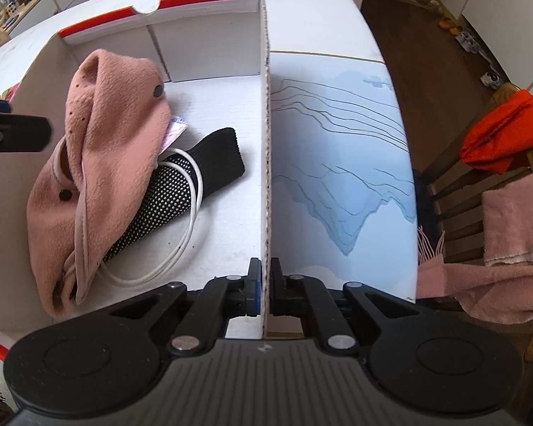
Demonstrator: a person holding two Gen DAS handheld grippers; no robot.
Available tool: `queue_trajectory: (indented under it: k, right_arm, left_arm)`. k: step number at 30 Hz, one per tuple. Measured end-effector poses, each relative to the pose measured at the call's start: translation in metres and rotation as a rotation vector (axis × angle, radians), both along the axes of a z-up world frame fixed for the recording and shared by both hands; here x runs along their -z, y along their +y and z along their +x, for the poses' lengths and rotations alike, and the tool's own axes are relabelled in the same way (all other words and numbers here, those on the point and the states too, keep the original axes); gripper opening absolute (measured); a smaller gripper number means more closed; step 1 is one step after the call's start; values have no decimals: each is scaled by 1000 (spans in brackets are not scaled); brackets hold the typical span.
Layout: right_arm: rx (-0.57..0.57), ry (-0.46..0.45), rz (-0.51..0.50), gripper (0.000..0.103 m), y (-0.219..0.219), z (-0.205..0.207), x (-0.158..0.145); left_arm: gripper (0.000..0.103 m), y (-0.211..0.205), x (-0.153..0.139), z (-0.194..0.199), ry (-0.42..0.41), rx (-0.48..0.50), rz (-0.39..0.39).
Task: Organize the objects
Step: 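Return the left gripper to the pile and reach for the red scarf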
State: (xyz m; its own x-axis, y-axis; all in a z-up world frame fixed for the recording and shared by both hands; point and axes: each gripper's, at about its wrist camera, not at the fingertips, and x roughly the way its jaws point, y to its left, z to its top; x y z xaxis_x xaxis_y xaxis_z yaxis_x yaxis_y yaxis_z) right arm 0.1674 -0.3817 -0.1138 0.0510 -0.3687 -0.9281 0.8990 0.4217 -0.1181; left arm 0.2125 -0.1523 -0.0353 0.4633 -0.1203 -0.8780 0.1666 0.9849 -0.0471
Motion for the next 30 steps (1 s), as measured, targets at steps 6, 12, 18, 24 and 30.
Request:
queue_trajectory:
  k: [6,12,18,24,30]
  right_arm:
    - [38,-7,7,3,2,-13,-1]
    - [89,-31,18,3,9,-25,-4]
    - [156,-47,42,3,21,-40,-4]
    - [166,-37,49,3,35,-37,-2]
    - [156,-15,50,4,37,-32,-2]
  left_arm:
    - [95,14,-8,-4,-31,-23,5]
    - [99,37,-7,-14,-56,-51,6]
    - [101,61,-7,-26,-61,-95,-3]
    - [101,83,-5,-39,-60,-120,21]
    - [101,106,-3,-55,-53,-133,26]
